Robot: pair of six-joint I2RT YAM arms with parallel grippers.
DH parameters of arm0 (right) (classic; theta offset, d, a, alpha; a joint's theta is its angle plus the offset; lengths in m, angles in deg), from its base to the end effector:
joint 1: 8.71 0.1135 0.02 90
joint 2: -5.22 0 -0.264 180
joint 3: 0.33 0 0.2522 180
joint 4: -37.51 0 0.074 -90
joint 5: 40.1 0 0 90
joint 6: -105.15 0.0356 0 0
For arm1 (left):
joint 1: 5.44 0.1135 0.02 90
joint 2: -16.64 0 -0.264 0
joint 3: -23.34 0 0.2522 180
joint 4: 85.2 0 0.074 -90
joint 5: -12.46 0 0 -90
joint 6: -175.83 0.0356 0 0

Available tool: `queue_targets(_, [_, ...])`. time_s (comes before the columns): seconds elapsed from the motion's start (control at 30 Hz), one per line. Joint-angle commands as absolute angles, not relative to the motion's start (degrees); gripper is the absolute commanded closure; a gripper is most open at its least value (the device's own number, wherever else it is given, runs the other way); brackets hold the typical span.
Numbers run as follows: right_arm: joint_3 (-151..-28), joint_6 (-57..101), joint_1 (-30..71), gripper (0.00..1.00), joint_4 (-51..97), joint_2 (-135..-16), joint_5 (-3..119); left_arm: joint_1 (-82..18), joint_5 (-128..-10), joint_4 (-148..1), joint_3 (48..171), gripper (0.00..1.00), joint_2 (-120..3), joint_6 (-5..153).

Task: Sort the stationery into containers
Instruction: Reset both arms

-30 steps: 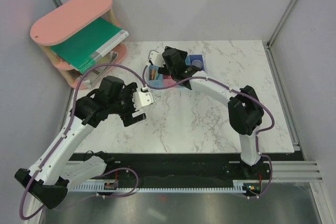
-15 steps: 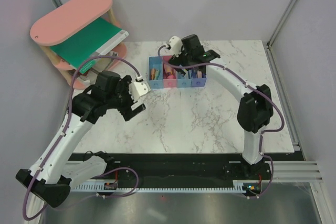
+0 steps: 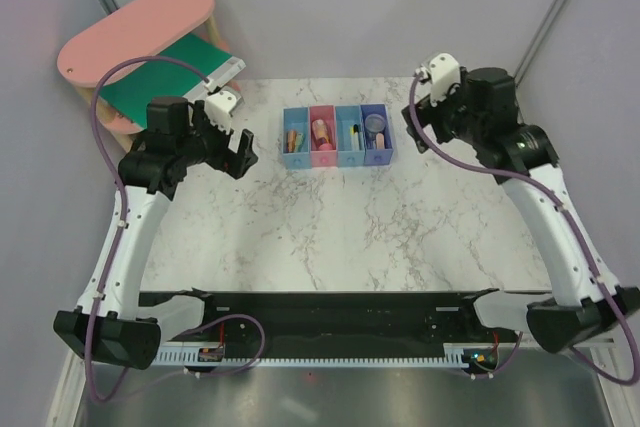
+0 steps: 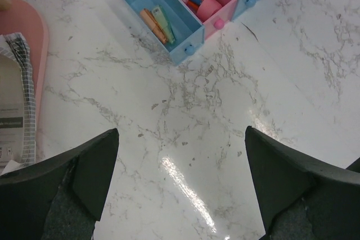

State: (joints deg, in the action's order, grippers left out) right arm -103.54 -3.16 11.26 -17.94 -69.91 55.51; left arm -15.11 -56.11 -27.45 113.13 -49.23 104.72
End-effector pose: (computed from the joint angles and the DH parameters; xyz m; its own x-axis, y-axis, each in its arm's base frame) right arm 0.2544 0.0961 0.4371 -0.2778 -0.4336 -0.8572 -0.5359 0.8105 -0.2363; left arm 0.2261 -0.0517 0.3970 -0.3718 0.3691 -0.8518 0.6087 0.7897 0.0765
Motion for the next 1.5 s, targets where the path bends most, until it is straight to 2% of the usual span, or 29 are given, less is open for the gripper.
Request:
queue_targets(0.0, [-99.52,-6.64,8.87,0.02,-24.93,-60.28,55.98,-10.9,-49.6,-32.5,111.37,0.0,-47.7,101.38])
queue_targets(0.13, [-100.84,-7.88,8.7,0.02,-29.33,-54.82,50.44,-9.49,-49.33,-32.51,110.75,0.0,-46.29,103.23])
queue_targets(0.3, [-97.59,-7.09,8.78,0.02,-29.68,-49.71,49.12,-9.31,-50.47,-32.07,108.64,0.0,-42.52,102.35])
queue_targets(0.67, [-96.71,-4.46,8.78,0.02,-27.4,-52.6,52.71,-9.22,-51.7,-31.36,103.99,0.0,-37.94,103.05])
queue_targets(1.47, [-99.26,-3.75,8.78,0.02,-26.7,-55.42,53.24,-9.22,-51.0,-32.24,104.25,0.0,-37.68,102.0])
